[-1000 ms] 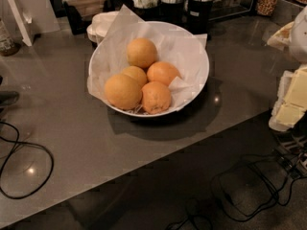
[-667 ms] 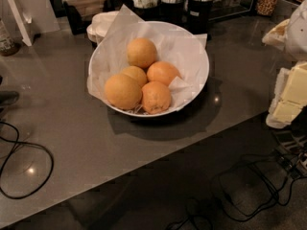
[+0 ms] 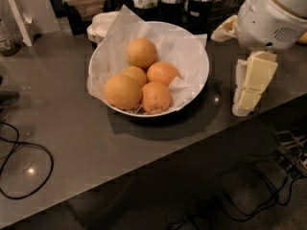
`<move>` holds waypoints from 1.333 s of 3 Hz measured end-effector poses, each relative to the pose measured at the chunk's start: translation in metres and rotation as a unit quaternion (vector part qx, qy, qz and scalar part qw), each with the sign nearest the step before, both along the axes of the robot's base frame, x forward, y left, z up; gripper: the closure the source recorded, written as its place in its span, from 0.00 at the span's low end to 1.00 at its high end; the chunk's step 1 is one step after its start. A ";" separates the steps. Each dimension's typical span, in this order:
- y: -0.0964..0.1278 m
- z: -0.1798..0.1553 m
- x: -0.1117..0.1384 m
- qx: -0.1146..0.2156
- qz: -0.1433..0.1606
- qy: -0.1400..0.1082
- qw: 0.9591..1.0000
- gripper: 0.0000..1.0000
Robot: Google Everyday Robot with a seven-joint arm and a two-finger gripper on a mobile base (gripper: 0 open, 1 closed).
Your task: Pick orange from white bowl
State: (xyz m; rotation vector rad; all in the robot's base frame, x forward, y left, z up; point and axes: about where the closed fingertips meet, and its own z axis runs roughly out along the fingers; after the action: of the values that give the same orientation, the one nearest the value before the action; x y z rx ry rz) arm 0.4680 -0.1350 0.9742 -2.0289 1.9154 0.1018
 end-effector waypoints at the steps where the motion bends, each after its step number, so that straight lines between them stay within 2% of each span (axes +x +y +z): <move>1: 0.027 0.005 0.011 0.027 0.047 -0.008 0.999 0.00; 2: 0.056 0.013 0.033 0.079 0.076 -0.026 0.994 0.00; 3: 0.084 0.012 0.058 0.123 0.098 -0.017 0.987 0.00; 4: 0.122 -0.006 0.069 0.146 0.144 0.026 0.978 0.00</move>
Offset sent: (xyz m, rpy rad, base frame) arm 0.0578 0.0887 0.0238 0.2916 -0.0833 0.2244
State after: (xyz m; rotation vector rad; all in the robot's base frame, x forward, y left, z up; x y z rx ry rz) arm 0.5371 -0.0134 0.9684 -2.0972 1.5145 0.4821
